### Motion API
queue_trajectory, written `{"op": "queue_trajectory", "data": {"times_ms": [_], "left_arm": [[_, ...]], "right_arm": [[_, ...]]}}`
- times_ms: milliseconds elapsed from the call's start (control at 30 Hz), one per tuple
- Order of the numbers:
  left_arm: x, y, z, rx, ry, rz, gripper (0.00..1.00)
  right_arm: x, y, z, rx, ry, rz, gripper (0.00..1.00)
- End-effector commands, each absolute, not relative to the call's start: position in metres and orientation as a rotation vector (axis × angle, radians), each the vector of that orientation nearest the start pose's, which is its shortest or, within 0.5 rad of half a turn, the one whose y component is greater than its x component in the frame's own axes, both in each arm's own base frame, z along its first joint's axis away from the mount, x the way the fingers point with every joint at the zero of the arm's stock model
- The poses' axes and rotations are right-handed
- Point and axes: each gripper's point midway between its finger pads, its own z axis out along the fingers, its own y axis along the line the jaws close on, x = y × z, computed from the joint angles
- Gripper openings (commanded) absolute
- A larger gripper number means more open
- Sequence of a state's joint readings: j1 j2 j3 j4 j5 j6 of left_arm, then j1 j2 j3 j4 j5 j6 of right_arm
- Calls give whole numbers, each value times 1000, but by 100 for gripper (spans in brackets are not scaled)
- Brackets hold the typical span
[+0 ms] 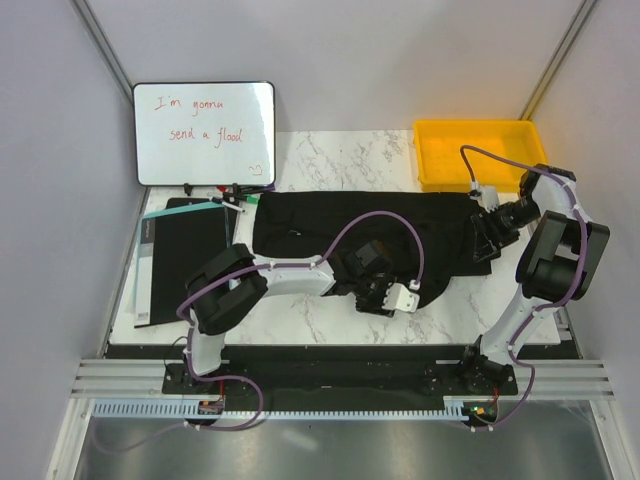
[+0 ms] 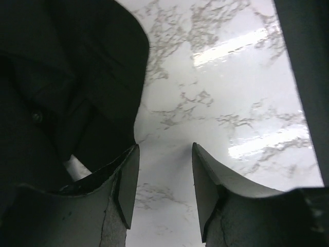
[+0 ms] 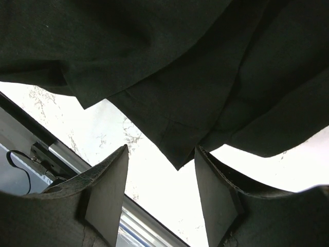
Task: Fold and stack the long sleeve shirts
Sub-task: Fold the shirt
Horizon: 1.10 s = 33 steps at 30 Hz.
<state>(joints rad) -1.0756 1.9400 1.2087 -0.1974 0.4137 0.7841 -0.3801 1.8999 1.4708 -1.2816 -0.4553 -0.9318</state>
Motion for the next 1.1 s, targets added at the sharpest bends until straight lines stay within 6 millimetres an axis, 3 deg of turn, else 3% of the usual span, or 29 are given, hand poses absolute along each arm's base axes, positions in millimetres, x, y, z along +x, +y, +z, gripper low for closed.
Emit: {"op": "queue_trajectory", "data": {"times_ms": [0, 33, 67, 200, 433, 633, 700, 733, 767, 800, 833, 867, 933, 967, 1000, 1067], "left_arm": [[211, -442, 38, 2019, 1297, -502, 50], [210, -441, 43, 2011, 1294, -501, 49], [211, -440, 61, 1982, 1269, -510, 50], [203, -434, 77, 1980, 1212, -535, 53], [210, -442, 47, 2022, 1226, -514, 55], [213, -450, 32, 2045, 1228, -524, 54], [216, -452, 30, 2045, 1251, -521, 42], [215, -452, 31, 2055, 1261, -529, 31], [208, -450, 39, 2074, 1268, -565, 10], [203, -449, 50, 2067, 1256, -610, 3], [199, -447, 67, 2044, 1241, -659, 2], [188, -452, 107, 1999, 1173, -746, 2], [166, -438, 135, 2016, 1224, -885, 2], [154, -443, 176, 1986, 1151, -992, 2], [141, -433, 182, 1997, 1222, -1077, 2], [126, -429, 208, 1989, 1205, -1204, 2]], "right_arm": [[290, -64, 72, -710, 2790, 694, 62], [289, -63, 72, -714, 2793, 697, 62], [288, -64, 71, -717, 2797, 693, 62], [282, -65, 64, -721, 2821, 701, 61], [289, -72, 49, -665, 2846, 664, 61], [294, -79, 53, -628, 2848, 641, 63], [295, -82, 54, -622, 2848, 629, 64], [295, -83, 55, -620, 2848, 624, 64], [295, -84, 56, -616, 2848, 624, 64], [296, -84, 57, -618, 2844, 622, 64], [296, -85, 59, -619, 2842, 619, 64], [297, -86, 60, -620, 2836, 610, 64], [297, -87, 62, -626, 2833, 600, 64], [297, -88, 61, -621, 2833, 602, 64], [296, -87, 62, -620, 2832, 605, 64], [297, -88, 61, -622, 2831, 604, 64]]}}
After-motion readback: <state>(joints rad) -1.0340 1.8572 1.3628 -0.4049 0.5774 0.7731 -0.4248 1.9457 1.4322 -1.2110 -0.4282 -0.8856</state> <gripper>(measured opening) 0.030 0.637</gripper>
